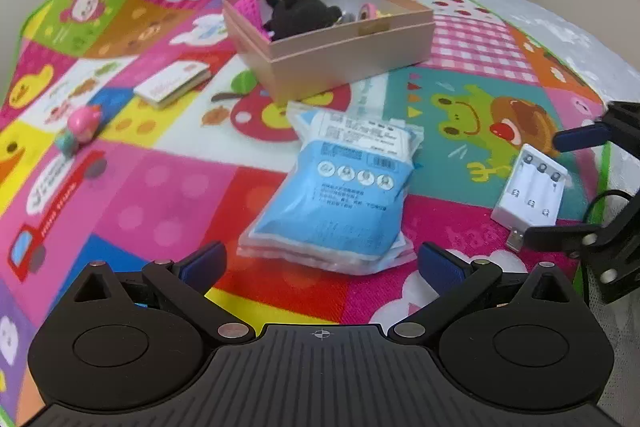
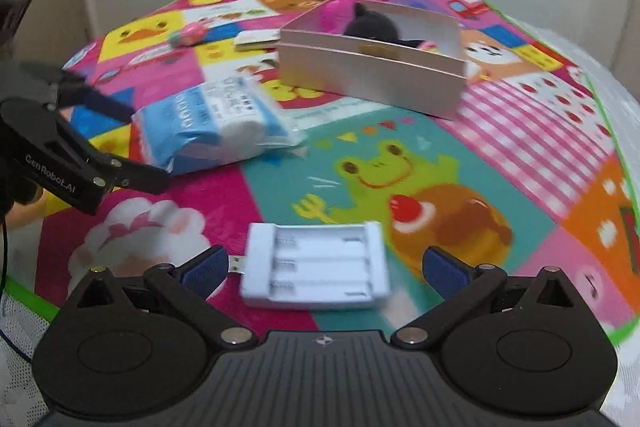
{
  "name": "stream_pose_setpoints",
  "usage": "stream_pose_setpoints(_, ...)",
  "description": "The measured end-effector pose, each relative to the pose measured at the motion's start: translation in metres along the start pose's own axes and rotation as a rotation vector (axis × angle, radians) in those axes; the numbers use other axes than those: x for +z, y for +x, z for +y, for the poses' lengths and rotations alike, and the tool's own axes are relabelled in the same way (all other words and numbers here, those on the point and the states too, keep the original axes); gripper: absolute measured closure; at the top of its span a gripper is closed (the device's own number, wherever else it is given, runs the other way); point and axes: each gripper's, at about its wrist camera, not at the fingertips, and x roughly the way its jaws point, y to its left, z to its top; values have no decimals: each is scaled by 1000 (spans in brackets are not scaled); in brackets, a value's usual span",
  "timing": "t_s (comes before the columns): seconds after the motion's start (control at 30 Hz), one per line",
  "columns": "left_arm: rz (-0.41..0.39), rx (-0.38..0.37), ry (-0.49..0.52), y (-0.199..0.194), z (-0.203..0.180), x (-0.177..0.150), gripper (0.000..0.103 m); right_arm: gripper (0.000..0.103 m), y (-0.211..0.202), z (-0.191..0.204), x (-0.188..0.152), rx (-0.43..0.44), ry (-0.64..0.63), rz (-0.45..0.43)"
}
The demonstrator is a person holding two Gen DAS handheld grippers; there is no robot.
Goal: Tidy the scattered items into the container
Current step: 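Grasp the white battery holder with the right tool while the left tool grasps the blue bag, then hold the battery holder with the right tool while the left tool holds the blue bag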
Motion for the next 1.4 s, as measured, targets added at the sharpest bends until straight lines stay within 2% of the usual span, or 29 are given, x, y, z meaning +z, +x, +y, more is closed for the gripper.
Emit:
stream_pose_setpoints(0.2,16,-5,20,9,-8,6,0,2,3,15,-2,-21,-87,11)
stream_pose_setpoints(0.23,23,-4,10,11,-8,8,0,10,3,17,-2,-24,-94,16)
stream_pose_setpoints(0.27,25,-2,4,12,-7,9,0,12,5,18,-1,-18,-99,25)
stream_pose_setpoints(0.4,1,8,13,13,-7,15,0,12,2,19,-3,-16,-104,25)
stream_pose_setpoints(0.5,-16,44,49,20,-11,19,0,12,-1,21,-6,-19,-114,31)
stream_pose_setpoints(0.63,-15,44,87,34,-15,23,0,11,-2,22,-7,-21,-105,39)
stream_pose_setpoints(0.73,-1,21,55,36,-16,23,0,7,-2,23,-8,-35,-106,39)
stream_pose_setpoints(0.83,44,9,-22,43,-15,16,0,5,-3,23,-11,-43,-110,38)
stream_pose_setpoints(0.93,30,6,-109,45,-11,11,0,3,0,19,-12,-39,-84,45)
stream_pose_setpoints(1.1,29,6,-139,47,-9,11,0,0,4,15,-12,-31,-40,57)
stream_pose_setpoints(1.4,-7,21,-116,46,-13,5,0,0,4,19,-15,-46,-68,32)
